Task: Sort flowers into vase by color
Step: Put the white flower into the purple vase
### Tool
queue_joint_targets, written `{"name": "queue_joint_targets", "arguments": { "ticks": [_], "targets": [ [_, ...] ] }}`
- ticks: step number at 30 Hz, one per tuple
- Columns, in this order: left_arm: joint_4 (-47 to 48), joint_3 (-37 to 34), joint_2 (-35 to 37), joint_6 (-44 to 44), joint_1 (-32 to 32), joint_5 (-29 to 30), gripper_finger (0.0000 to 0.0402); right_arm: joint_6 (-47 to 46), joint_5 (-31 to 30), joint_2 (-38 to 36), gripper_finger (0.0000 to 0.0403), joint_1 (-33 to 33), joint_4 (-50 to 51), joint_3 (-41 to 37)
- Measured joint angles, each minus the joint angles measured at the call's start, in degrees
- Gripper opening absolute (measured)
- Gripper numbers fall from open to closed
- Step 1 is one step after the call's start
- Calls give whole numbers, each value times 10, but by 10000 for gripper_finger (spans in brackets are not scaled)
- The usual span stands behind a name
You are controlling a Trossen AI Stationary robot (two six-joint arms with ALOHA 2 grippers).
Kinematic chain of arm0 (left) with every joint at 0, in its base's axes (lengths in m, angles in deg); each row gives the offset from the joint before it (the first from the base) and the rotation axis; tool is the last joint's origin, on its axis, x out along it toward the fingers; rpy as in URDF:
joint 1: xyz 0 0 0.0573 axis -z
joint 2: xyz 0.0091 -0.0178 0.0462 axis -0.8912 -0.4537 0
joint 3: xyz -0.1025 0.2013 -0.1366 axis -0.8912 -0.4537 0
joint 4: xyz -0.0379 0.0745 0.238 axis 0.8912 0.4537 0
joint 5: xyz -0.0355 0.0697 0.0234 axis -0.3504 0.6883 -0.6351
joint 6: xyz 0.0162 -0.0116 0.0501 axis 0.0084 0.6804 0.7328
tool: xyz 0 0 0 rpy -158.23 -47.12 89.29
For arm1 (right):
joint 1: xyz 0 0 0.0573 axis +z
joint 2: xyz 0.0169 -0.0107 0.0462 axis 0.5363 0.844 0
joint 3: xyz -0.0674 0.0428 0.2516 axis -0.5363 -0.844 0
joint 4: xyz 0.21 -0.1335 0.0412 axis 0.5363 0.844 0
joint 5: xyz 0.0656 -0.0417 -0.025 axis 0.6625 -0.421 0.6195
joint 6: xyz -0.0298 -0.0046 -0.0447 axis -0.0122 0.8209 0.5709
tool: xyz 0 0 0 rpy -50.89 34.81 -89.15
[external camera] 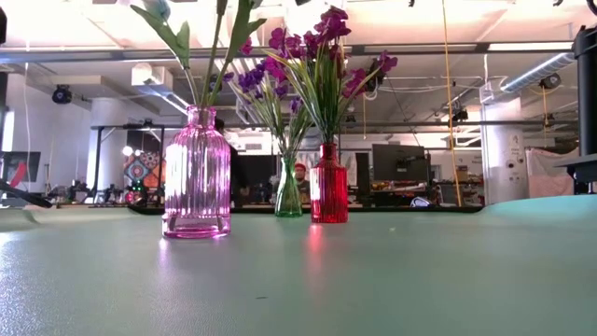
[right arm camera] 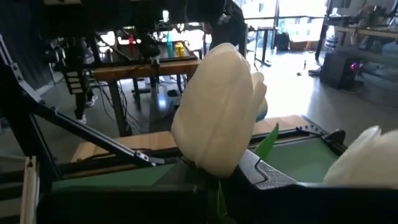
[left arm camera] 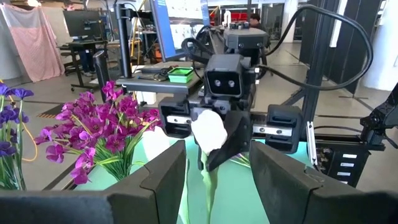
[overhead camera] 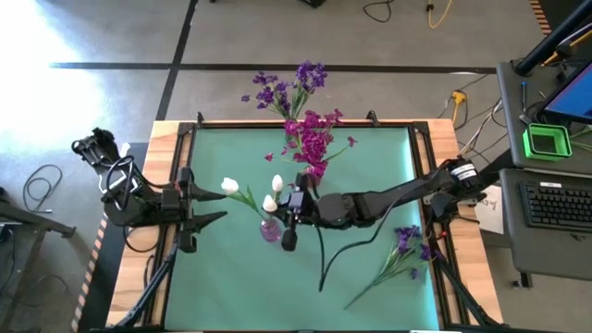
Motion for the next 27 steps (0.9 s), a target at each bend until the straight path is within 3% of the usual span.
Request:
{"name": "queue_joint_targets", "arguments": {
  "ticks": [4, 15, 27],
  "targets": [
    [0, 0, 0, 0, 0, 0, 166, -5, -18, 0, 51, 0, 8, -4],
    [0, 0, -4, -6, 0, 0, 166, -51, -32, -3, 187, 1, 62, -9],
    [0, 0, -14, -7, 0, 1, 166, -51, -29, -19, 262, 4, 85, -9]
  ]
}}
